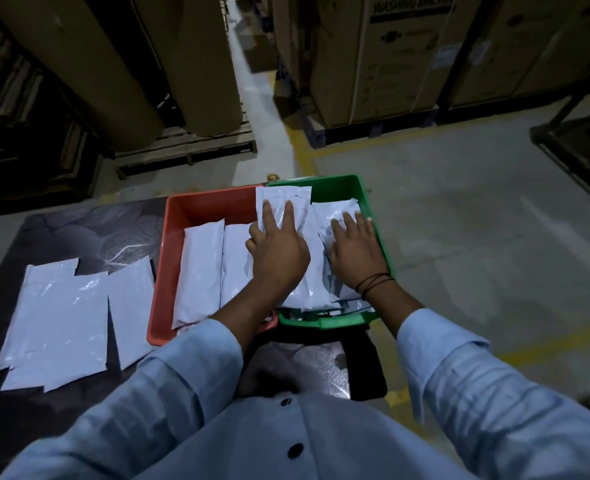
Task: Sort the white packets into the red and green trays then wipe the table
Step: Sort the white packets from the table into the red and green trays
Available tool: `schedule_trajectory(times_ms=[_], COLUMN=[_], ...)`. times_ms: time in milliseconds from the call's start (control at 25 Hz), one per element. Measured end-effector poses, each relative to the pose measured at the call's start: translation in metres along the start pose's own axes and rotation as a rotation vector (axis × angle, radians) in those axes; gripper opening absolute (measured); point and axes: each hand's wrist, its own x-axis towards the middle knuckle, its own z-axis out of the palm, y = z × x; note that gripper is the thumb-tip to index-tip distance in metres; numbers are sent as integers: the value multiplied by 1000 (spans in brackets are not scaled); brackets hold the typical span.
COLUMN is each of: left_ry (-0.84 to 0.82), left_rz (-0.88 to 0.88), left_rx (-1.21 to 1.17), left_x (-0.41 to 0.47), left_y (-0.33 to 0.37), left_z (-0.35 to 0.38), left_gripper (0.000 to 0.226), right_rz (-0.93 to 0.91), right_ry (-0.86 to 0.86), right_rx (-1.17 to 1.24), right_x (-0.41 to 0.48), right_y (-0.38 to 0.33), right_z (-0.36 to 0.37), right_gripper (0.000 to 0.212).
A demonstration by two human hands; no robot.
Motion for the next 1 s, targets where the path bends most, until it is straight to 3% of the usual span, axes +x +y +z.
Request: schedule_trajectory(times_ms=[280,560,720,840,1000], left_ry=[-7,7,-38,27,5], left_rz=[-22,-21,-26,45,84], left_rx=[9,-32,-76,-31,7], left_x=[2,9,15,14,17], left_y=[8,18,20,22,17], left_z=[16,28,45,66,89], left_gripper=[64,66,69,78,73], right_rz=[-44,-84,-61,-37,-24], right_ry=[-158,-193,-49,65,103], right_rx=[10,65,292,447,531], right_x=[5,7,11,12,10], right_y=[6,10,19,24,27], right_z=[42,35,13,-3,-7], right_gripper=[64,63,50,44,42])
